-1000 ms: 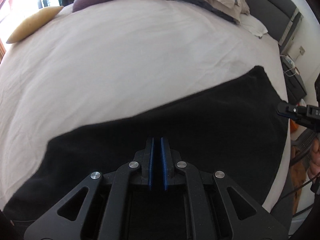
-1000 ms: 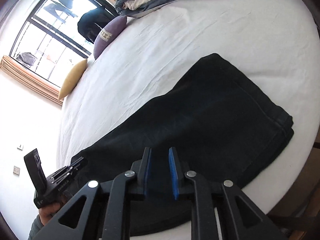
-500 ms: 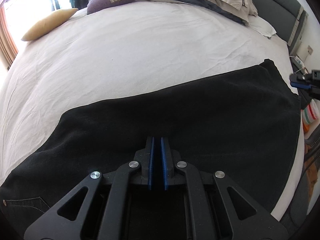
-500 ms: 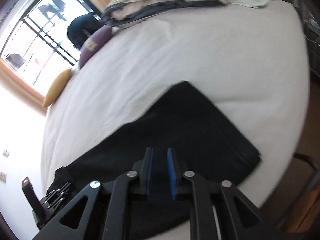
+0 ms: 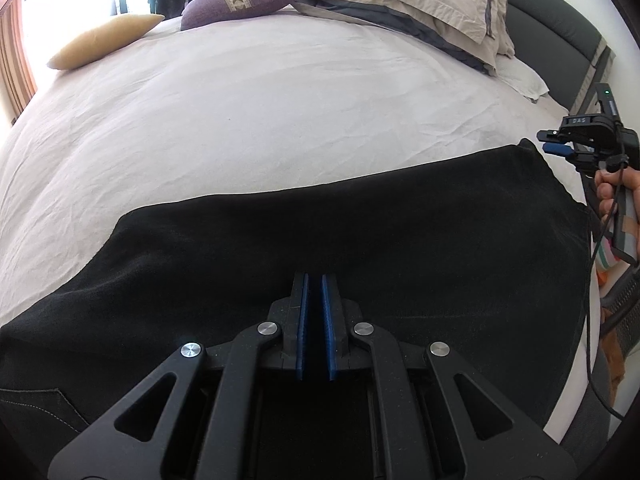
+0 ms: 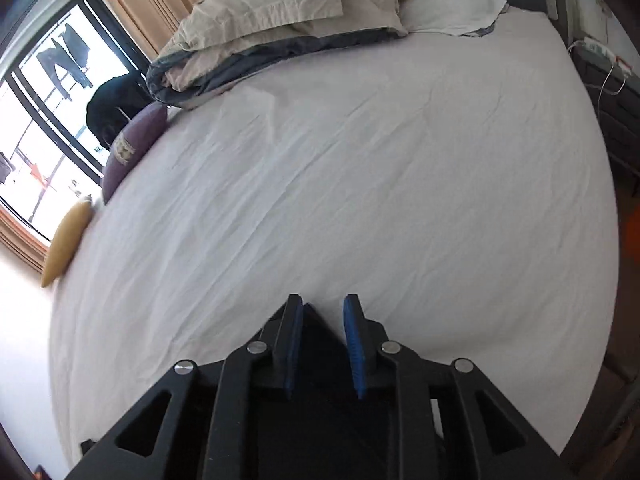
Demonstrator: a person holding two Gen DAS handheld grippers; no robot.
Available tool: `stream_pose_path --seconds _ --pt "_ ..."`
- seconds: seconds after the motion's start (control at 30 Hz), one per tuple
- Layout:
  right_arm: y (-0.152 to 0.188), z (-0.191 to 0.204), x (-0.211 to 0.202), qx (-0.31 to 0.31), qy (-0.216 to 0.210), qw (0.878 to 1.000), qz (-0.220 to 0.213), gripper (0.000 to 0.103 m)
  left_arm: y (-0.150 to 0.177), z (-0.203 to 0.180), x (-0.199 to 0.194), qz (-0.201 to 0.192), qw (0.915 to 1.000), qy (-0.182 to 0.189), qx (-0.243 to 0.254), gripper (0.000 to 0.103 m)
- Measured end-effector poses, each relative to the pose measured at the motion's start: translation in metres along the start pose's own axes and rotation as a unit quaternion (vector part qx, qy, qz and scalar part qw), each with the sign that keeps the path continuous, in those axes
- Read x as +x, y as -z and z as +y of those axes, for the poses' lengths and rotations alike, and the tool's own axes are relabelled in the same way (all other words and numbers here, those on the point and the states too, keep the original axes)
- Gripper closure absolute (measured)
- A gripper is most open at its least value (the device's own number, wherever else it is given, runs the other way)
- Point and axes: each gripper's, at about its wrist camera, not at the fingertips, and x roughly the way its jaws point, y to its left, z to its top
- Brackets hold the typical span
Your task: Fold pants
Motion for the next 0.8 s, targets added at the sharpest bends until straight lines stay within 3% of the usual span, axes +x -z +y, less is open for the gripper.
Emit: stream_pose_path --seconds 0.07,0.13,0.17,0.2,0.23,0.27,0.33,0.37,0.43,0.47,0.53,0.57,0.6,0.67,0.7,0.73,0.8 --pt "0.019 0.017 0.004 -0.033 -0.04 0.998 0.031 0.068 0.002 0.001 -0.002 -0.002 1.0 -0.002 0.0 0.096" --pt "0.036 0.02 0.016 -0.043 -0.026 0.997 0.055 0.058 0.005 0.002 -0.006 -0.003 1.0 -0.004 0.001 0.096" --pt "0.042 0.015 0.024 -0.035 -0.014 0.997 0.061 0.063 0.006 0.003 -0.009 -0.003 1.0 -0.004 0.0 0.096" --pt "0.044 0.003 0.027 -0.025 -0.013 0.998 0.051 0.075 0.007 0.003 -0.011 -0.002 1.0 -0.004 0.0 0.096" --pt "0.043 -0.008 0.026 -0.015 0.005 0.999 0.041 0.103 0.007 0.003 -0.012 0.001 1.0 -0.004 0.001 0.096" --pt "0.041 -0.014 0.021 -0.002 0.008 0.999 0.032 0.103 0.007 0.002 -0.015 0.006 1.0 -0.005 0.003 0.095" --pt "0.038 -0.013 0.003 0.001 0.053 0.998 0.018 0.103 0.008 0.003 -0.027 0.014 0.9997 -0.018 0.001 0.095" --pt "0.038 -0.007 -0.008 0.0 0.055 0.998 0.012 0.092 0.01 0.005 -0.036 0.01 0.9997 -0.021 -0.009 0.095" --pt "0.05 0.01 -0.027 -0.006 -0.037 0.999 0.012 0.082 0.015 0.011 -0.056 -0.007 0.9996 -0.009 -0.026 0.095" --pt "0.06 0.022 -0.031 -0.021 -0.077 0.997 0.021 0.067 0.022 0.015 -0.062 -0.011 0.9994 -0.011 -0.03 0.095" --pt "0.086 0.041 -0.023 -0.066 -0.083 0.992 0.061 0.048 0.038 0.033 -0.07 -0.004 0.9988 -0.024 -0.043 0.095" --pt "0.097 0.043 -0.013 -0.083 -0.057 0.992 0.081 0.048 0.048 0.047 -0.072 0.004 0.9979 -0.031 -0.057 0.095" --pt "0.104 0.039 -0.006 -0.086 -0.039 0.992 0.083 0.052 0.061 0.065 -0.076 0.011 0.9965 -0.034 -0.075 0.095" --pt "0.105 0.023 -0.006 -0.066 -0.041 0.995 0.059 0.081 0.085 0.103 -0.092 0.001 0.9932 -0.002 -0.117 0.095" --pt "0.103 0.016 -0.006 -0.051 -0.039 0.996 0.06 0.087 0.094 0.119 -0.103 -0.008 0.992 0.003 -0.126 0.095" --pt "0.1 0.012 -0.008 -0.042 -0.035 0.997 0.062 0.094 0.101 0.132 -0.114 -0.013 0.9924 -0.021 -0.121 0.095" --pt "0.095 0.009 -0.018 -0.045 -0.009 0.997 0.056 0.094 0.114 0.159 -0.129 -0.028 0.9932 -0.042 -0.105 0.095"
